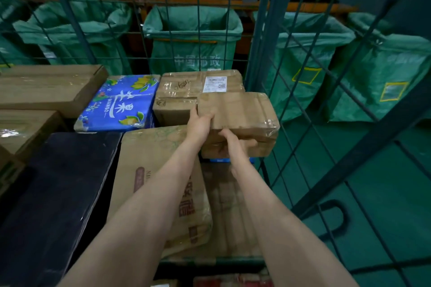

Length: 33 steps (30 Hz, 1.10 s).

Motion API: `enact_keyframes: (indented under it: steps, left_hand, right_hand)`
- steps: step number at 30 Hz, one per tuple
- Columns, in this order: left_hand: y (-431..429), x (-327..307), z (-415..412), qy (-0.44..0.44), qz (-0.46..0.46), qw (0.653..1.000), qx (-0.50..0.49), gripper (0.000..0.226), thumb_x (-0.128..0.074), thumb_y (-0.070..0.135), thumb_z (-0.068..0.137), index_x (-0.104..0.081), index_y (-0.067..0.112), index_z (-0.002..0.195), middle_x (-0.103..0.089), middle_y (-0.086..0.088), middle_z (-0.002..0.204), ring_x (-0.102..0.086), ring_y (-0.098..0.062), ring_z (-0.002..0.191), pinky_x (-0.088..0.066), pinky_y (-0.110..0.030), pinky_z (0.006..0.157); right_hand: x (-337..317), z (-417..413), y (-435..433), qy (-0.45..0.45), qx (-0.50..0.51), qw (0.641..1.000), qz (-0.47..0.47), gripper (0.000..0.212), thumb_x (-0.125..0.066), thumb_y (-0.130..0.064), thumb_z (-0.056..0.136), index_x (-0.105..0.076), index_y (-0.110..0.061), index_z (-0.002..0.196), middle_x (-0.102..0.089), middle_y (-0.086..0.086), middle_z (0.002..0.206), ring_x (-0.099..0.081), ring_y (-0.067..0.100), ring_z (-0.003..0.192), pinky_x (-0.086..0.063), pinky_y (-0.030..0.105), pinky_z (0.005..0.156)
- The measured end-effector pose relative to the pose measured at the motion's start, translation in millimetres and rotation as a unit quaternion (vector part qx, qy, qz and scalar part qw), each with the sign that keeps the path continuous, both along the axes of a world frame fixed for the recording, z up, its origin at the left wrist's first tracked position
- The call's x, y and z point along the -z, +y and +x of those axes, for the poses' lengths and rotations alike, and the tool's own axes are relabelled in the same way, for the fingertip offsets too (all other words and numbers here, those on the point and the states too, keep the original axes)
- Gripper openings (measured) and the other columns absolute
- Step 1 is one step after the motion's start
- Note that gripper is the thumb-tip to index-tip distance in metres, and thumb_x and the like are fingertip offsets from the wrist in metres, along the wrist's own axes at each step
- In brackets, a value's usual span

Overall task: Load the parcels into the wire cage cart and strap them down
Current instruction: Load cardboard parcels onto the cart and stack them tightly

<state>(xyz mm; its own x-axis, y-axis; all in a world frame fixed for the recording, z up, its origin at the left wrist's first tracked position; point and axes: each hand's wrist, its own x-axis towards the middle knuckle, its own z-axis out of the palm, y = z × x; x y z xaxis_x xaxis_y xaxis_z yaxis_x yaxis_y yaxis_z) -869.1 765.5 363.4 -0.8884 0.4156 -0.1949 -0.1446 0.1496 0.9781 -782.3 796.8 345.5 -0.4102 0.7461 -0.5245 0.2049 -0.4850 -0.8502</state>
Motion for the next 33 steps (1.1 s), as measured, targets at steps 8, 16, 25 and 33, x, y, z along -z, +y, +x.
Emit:
enact_keyframes:
  steps: [8, 16, 25, 33]
  left_hand:
    - [-8, 5, 13, 0.127, -0.102, 0.987, 0.006, 0.053, -0.041, 0.023, 0.099, -0.023, 0.018, 0.149, -0.035, -0.010, 0.147, -0.037, -0.026, 0.132, -0.029, -0.036, 0.108]
    - [-73, 22, 38, 0.263, -0.519, 0.799, 0.154, 0.089, -0.050, 0.048, 0.085, 0.000, 0.013, 0.151, 0.003, -0.012, 0.158, 0.007, -0.029, 0.145, 0.007, -0.053, 0.114]
    - [-97, 13, 28, 0.277, -0.501, 0.783, 0.244, 0.095, -0.059, 0.039, 0.081, 0.000, 0.019, 0.152, 0.006, -0.003, 0.159, 0.008, -0.028, 0.146, 0.004, -0.052, 0.114]
    - [-106, 9, 40, 0.299, -0.503, 0.777, 0.232, 0.086, -0.047, 0.044, 0.090, 0.007, 0.015, 0.151, 0.008, -0.008, 0.159, 0.008, -0.025, 0.146, 0.003, -0.051, 0.115]
  right_hand:
    - [17, 3, 5, -0.003, -0.021, 0.999, -0.040, 0.103, -0.072, -0.041, 0.066, -0.005, -0.020, 0.142, -0.045, 0.008, 0.124, -0.047, 0.026, 0.113, -0.040, 0.045, 0.098]
    - [24, 10, -13, 0.030, 0.022, 0.998, -0.056, 0.090, -0.073, -0.035, 0.075, -0.015, -0.024, 0.142, -0.048, 0.012, 0.130, -0.051, 0.032, 0.115, -0.040, 0.051, 0.101]
    - [22, 18, -23, -0.010, -0.072, 0.997, -0.007, 0.083, -0.066, -0.034, 0.083, -0.015, -0.024, 0.148, -0.041, 0.009, 0.141, -0.044, 0.029, 0.123, -0.042, 0.048, 0.098]
    - [5, 16, -33, -0.095, -0.251, 0.963, 0.026, 0.087, -0.060, -0.035, 0.088, -0.001, -0.025, 0.152, -0.034, 0.005, 0.148, -0.040, 0.025, 0.130, -0.041, 0.043, 0.096]
